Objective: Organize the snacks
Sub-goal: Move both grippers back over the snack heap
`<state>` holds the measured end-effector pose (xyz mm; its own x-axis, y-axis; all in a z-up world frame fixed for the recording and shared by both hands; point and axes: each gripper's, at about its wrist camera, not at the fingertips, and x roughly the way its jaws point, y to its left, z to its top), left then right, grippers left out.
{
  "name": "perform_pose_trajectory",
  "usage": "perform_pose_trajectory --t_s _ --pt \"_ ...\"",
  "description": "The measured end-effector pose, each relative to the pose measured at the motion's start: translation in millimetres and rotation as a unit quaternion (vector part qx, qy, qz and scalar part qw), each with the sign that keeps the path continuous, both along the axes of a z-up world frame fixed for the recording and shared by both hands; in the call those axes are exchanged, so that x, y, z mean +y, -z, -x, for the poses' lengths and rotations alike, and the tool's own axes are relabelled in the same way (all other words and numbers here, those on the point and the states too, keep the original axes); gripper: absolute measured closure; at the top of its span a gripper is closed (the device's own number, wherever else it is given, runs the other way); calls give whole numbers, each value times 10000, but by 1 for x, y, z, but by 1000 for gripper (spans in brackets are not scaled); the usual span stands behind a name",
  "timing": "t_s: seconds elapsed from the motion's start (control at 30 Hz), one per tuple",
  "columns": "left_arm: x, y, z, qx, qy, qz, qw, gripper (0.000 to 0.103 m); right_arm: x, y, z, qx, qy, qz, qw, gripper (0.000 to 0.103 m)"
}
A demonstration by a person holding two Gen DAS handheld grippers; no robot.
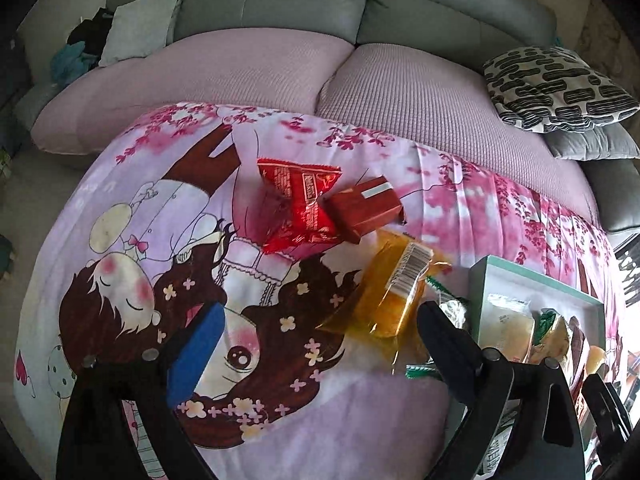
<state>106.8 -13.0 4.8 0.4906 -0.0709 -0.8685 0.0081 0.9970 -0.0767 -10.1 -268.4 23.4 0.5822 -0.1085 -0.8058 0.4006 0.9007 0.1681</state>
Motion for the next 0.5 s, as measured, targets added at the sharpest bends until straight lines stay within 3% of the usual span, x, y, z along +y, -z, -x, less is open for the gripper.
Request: perform_pose_trajectory --t_s 0.5 --pt "14 -8 0 -195 -164 335 9991 6 30 0 -13 -114 -433 78 9990 0"
